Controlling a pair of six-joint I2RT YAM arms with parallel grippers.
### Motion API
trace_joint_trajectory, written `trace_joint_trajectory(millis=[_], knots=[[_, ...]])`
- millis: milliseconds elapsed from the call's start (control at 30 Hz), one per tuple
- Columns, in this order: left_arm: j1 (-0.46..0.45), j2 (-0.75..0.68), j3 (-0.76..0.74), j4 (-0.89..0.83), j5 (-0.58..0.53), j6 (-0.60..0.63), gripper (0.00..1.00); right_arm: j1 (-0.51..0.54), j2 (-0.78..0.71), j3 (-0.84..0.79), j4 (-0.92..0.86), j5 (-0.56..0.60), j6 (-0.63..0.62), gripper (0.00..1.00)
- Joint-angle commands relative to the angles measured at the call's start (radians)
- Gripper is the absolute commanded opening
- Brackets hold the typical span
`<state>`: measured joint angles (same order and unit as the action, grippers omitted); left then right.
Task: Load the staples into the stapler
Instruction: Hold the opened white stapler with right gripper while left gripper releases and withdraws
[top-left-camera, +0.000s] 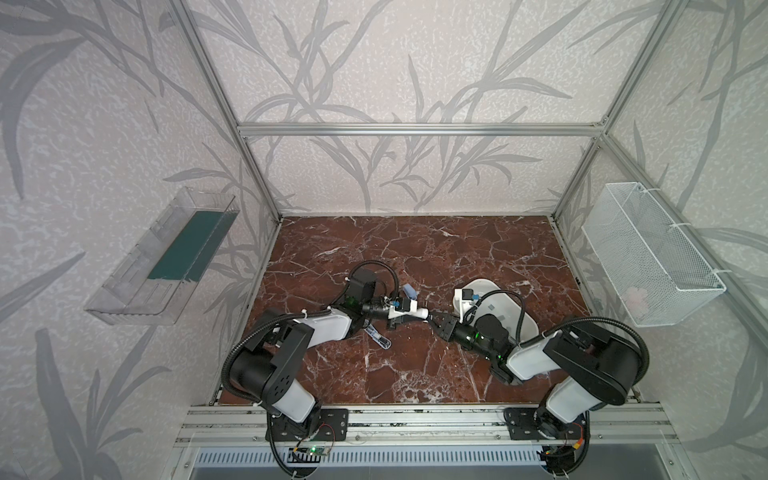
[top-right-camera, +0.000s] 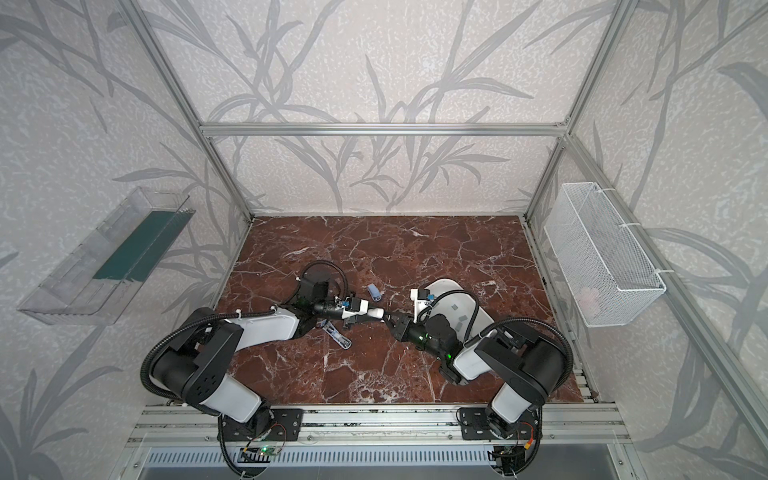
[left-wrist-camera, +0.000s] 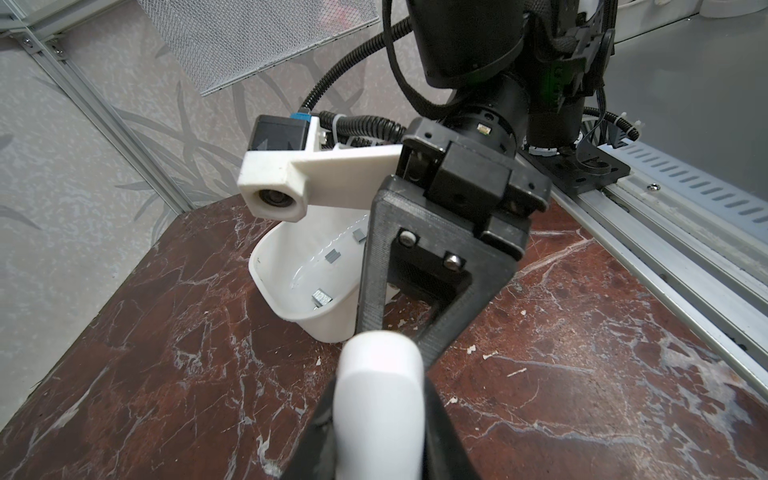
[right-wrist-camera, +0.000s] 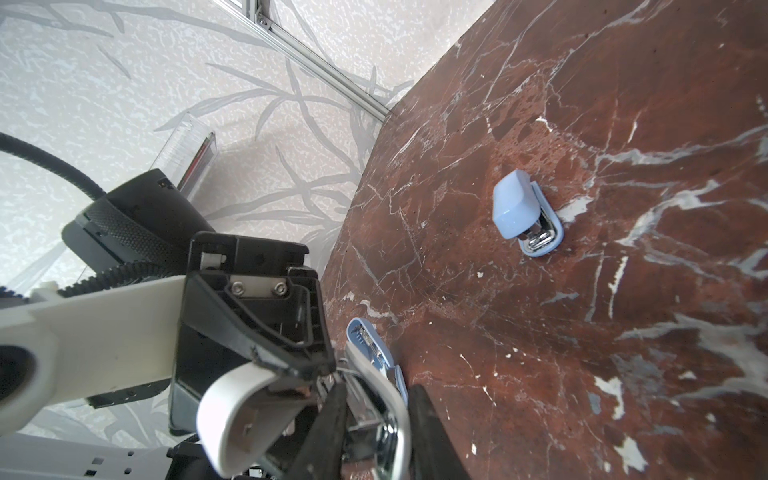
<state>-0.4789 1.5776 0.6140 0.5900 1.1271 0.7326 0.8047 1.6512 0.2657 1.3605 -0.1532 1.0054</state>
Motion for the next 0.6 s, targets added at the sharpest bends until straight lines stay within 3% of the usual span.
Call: trace_joint_trajectory(millis=[0,133,267,567], knots=[[-0.017,-0.011,0.001,0.18,0.044,-0.056,0.02,0.007,0.05,0.001,0.042,-0.04,0.031,0.18],[-0.016,0.023,-0.056,0.447,-0.068,-0.195,0.22,0.007,0.05,-0.001,0.043,-0.047,0.012,0.14],[-0.013,0.074,-0.093,0.688,-0.215,-0.333,0.32,0.007,0.048,-0.006,0.029,-0.028,0.015,0.14],[-0.015,0.054,-0.095,0.653,-0.465,-0.353,0.47,0.008,0.039,-0.007,0.003,-0.007,0.01,0.11]])
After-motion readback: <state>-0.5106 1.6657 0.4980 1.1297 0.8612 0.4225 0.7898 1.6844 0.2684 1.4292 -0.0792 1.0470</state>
